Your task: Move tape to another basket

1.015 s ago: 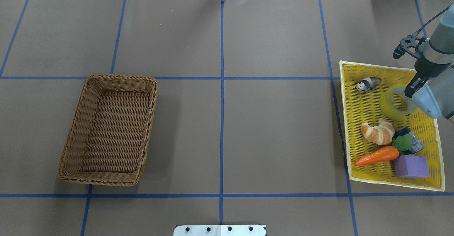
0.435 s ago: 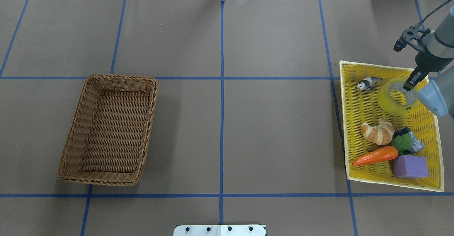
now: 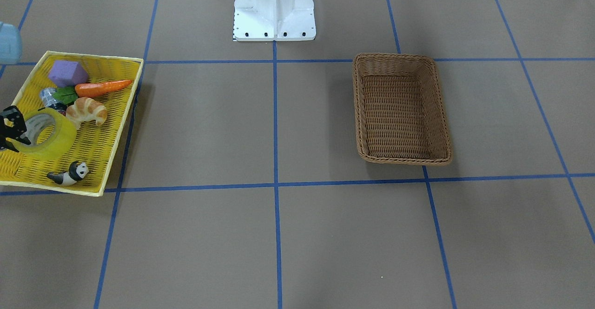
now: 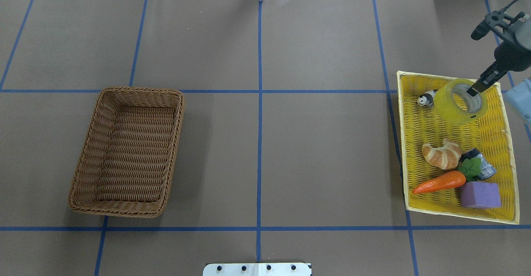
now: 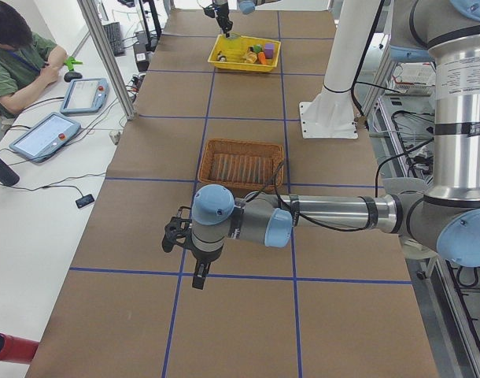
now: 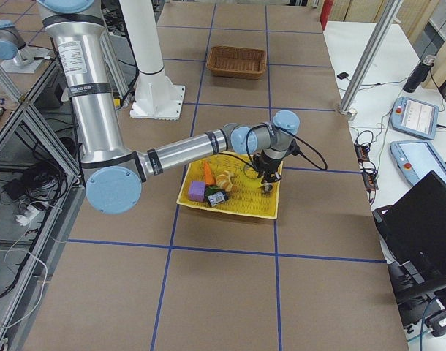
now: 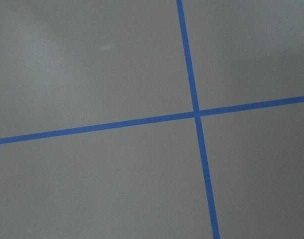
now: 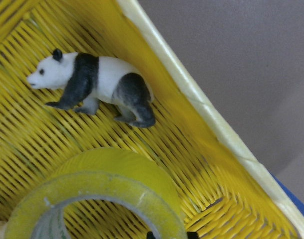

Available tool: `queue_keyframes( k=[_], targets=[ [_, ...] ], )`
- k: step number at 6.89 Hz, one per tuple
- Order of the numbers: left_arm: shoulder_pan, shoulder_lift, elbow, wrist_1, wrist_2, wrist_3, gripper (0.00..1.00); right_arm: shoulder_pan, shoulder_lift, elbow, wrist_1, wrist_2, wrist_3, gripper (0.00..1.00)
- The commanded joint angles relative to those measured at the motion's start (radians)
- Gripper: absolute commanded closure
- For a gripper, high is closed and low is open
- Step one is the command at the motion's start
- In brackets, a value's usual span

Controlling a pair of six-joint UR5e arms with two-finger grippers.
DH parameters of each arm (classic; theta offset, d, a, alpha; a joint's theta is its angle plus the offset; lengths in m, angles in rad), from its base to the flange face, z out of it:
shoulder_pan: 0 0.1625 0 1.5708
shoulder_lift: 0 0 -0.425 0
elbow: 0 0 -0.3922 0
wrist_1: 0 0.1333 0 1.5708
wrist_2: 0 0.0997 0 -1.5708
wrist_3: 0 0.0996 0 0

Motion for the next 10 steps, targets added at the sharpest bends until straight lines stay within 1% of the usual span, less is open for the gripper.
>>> queue_keyframes(
  k=[1,2,3,4,5,6,7,8,9,10],
  targets=[
    [0.004,0.002,0.006,-0.127,0.002,-0.003,0.02,0.004,0.054,0.097,0.036,0.051,0.276,1.00],
    [0.006,0.002,0.005,-0.190,-0.001,-0.022,0.02,-0.041,0.066,0.102,0.191,0.050,0.505,1.00],
    [0.006,0.006,0.006,-0.298,-0.035,-0.117,0.02,-0.115,0.066,0.087,0.415,0.036,0.802,1.00],
    [0.010,0.007,0.006,-0.424,-0.049,-0.301,0.02,-0.160,0.065,0.063,0.596,0.016,0.993,1.00],
    [0.031,0.007,0.006,-0.551,-0.049,-0.450,0.02,-0.187,0.065,0.057,0.692,0.005,1.095,1.00],
    [0.053,0.007,0.006,-0.648,-0.049,-0.592,0.02,-0.207,0.068,0.064,0.736,-0.007,1.168,1.00],
    [0.097,-0.003,0.006,-0.727,-0.049,-0.790,0.02,-0.223,0.068,0.069,0.815,-0.021,1.260,1.00],
    [0.172,-0.012,0.006,-0.879,-0.037,-1.009,0.02,-0.255,0.068,0.058,0.936,-0.060,1.387,1.00],
    [0.217,-0.041,0.006,-0.995,-0.009,-1.222,0.02,-0.296,0.066,0.046,1.062,-0.132,1.511,1.00],
    [0.275,-0.096,0.006,-1.072,-0.008,-1.434,0.02,-0.344,0.068,0.046,1.155,-0.194,1.615,1.00]
  ],
)
